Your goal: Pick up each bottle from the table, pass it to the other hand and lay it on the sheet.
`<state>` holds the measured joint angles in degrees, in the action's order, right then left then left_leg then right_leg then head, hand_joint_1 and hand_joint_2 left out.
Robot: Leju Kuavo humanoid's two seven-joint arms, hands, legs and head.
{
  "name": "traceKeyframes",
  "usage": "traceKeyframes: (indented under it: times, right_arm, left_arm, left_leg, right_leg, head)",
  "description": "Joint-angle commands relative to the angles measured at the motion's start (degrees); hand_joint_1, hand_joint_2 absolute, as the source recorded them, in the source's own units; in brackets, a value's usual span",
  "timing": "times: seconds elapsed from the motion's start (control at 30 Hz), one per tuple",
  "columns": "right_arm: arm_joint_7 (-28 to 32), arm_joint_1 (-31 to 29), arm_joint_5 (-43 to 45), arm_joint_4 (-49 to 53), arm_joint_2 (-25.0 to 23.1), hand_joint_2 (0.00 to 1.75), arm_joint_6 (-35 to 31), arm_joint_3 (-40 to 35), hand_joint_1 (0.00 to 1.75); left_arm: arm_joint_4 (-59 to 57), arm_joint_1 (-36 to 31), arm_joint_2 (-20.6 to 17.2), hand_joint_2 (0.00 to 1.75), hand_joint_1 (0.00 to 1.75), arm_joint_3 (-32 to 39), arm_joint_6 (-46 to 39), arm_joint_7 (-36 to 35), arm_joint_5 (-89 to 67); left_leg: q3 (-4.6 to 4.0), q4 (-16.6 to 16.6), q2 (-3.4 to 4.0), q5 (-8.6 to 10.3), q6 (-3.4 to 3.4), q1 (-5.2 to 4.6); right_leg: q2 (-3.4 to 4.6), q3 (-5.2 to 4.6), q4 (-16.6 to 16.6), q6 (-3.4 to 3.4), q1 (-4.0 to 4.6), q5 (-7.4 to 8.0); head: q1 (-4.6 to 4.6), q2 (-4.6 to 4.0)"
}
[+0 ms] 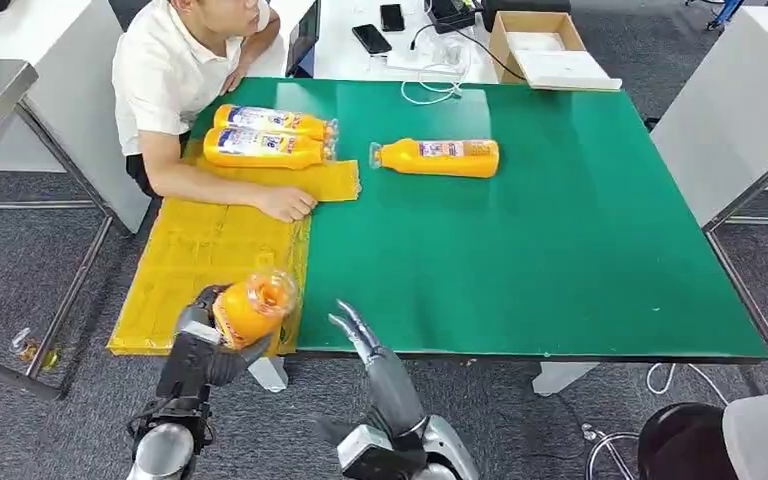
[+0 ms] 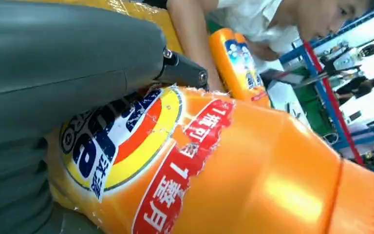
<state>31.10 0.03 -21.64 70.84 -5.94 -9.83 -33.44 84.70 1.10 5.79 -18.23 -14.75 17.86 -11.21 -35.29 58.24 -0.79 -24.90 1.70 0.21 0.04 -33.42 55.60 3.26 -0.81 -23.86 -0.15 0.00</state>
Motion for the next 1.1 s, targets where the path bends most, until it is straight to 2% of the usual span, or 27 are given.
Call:
traceKeyframes:
  times: [0.03, 0.23, 0.3, 0.37, 0.4, 0.43, 0.53, 0.67, 0.7, 0.8, 0.9, 1.1]
  right_arm:
    - [-0.31, 0.97, -0.02, 3.94, 2.19, 0.0, 0.47, 0.63, 0.0]
    - [0.01, 0.9, -0.45, 3.72, 2.22, 0.0, 0.21, 0.64, 0.0]
    - [-0.04, 0.33, -3.39, 2.62, 1.99, 0.0, -1.44, 0.18, 0.0]
    - [0.36, -0.04, -4.34, 1.64, 1.89, 0.0, -0.98, -1.19, 0.0]
    - [1.12, -0.2, -4.11, 1.5, 1.77, 0.0, -0.44, -1.69, 0.0]
    - [1.74, -0.31, -2.92, 1.5, 1.22, 0.0, 0.63, -1.79, 0.0]
    - [1.68, -1.38, -2.04, 0.18, 0.17, 0.0, 2.04, -1.96, 0.0]
    - [2.43, -4.0, -0.26, -3.95, -1.22, 0.0, 5.42, -2.99, 0.0]
    - [2.56, -4.93, 0.87, -5.2, -1.85, 1.75, 6.45, -3.22, 0.0]
    - [2.58, -6.06, 1.2, -6.83, -2.49, 1.75, 7.03, -4.07, 0.0]
    - [2.42, -6.09, 2.63, -7.8, -2.7, 1.75, 7.76, -3.91, 0.0]
    - [3.0, -7.94, 4.28, -11.4, -3.18, 1.75, 8.02, -4.02, 0.0]
  left_arm:
    - [-3.89, -2.71, -1.76, 1.75, 1.75, 1.22, -0.14, -0.35, -0.64]
    - [-4.43, -3.23, -2.01, 1.75, 1.75, 0.94, -0.03, -0.55, -1.83]
    - [-8.08, -6.07, -1.31, 1.75, 1.75, 2.19, -1.08, -1.88, -4.03]
    - [-11.18, -8.76, -1.09, 1.75, 1.75, 2.88, -1.56, -1.82, -5.05]
    - [-13.68, -10.58, -1.29, 1.75, 1.75, 2.49, -4.55, -2.08, -9.45]
    - [-17.55, -13.15, -1.85, 1.75, 1.75, 1.68, -3.76, -5.45, -12.74]
    - [-27.04, -18.84, -2.18, 1.75, 1.75, 0.49, -4.01, -7.32, -18.51]
    - [-44.94, -28.77, -0.16, 1.75, 1.75, 0.16, -6.5, -10.06, -25.45]
    - [-51.58, -32.41, 0.5, 1.75, 1.75, 0.17, -9.19, -10.6, -28.34]
    - [-60.26, -37.03, 0.9, 1.75, 1.75, -2.75, -12.75, -14.56, -36.49]
    - [-63.91, -39.43, 1.65, 1.75, 1.75, -2.43, -9.97, -17.18, -37.81]
    - [-69.51, -44.16, 0.57, 1.75, 1.75, -2.64, -4.2, -22.94, -40.86]
  left_leg:
    - [0.11, -0.05, -0.04, 0.0, -0.05, -0.01]
    - [0.12, -0.05, -0.02, -0.01, -0.05, 0.01]
    - [0.37, -0.06, 0.0, -0.1, -0.1, 0.0]
    - [0.22, -0.06, -0.09, -0.01, -0.07, 0.02]
    - [0.12, -0.06, -0.1, 0.03, -0.05, 0.02]
    - [0.28, -0.08, -0.1, 0.0, -0.09, 0.02]
    - [0.25, -0.09, -0.17, 0.05, -0.09, 0.01]
    - [0.34, -0.15, -0.22, 0.12, -0.07, -0.02]
    - [0.31, -0.11, -0.18, 0.11, -0.06, 0.02]
    - [0.39, -0.08, -0.2, 0.14, -0.09, 0.03]
    - [0.41, -0.07, -0.11, 0.15, -0.13, 0.0]
    - [0.5, -0.04, 0.06, 0.11, -0.19, 0.05]
  right_leg:
    - [-0.06, 0.11, -0.03, -0.07, 0.01, -0.03]
    - [-0.03, 0.11, -0.03, -0.07, 0.03, -0.02]
    - [-0.05, 0.33, 0.01, -0.16, 0.03, -0.13]
    - [-0.12, 0.2, -0.02, -0.11, 0.04, -0.07]
    - [-0.11, 0.11, -0.03, -0.09, 0.03, -0.02]
    - [-0.13, 0.26, -0.03, -0.14, 0.04, -0.07]
    - [-0.2, 0.26, -0.02, -0.14, 0.03, -0.04]
    - [-0.18, 0.39, -0.06, -0.13, -0.01, 0.0]
    - [-0.13, 0.37, -0.06, -0.1, 0.03, 0.02]
    - [-0.16, 0.43, -0.04, -0.1, 0.04, 0.03]
    - [-0.07, 0.41, 0.05, -0.1, 0.01, 0.03]
    - [0.09, 0.47, 0.1, -0.16, 0.07, 0.05]
  head:
    - [0.0, 0.0]
    - [0.0, 0.0]
    - [0.0, 0.0]
    - [0.0, 0.0]
    - [0.02, 0.0]
    - [0.02, 0.0]
    - [0.0, 0.0]
    - [0.0, 0.0]
    - [0.02, 0.0]
    - [0.02, 0.0]
    - [0.0, 0.0]
    - [0.0, 0.0]
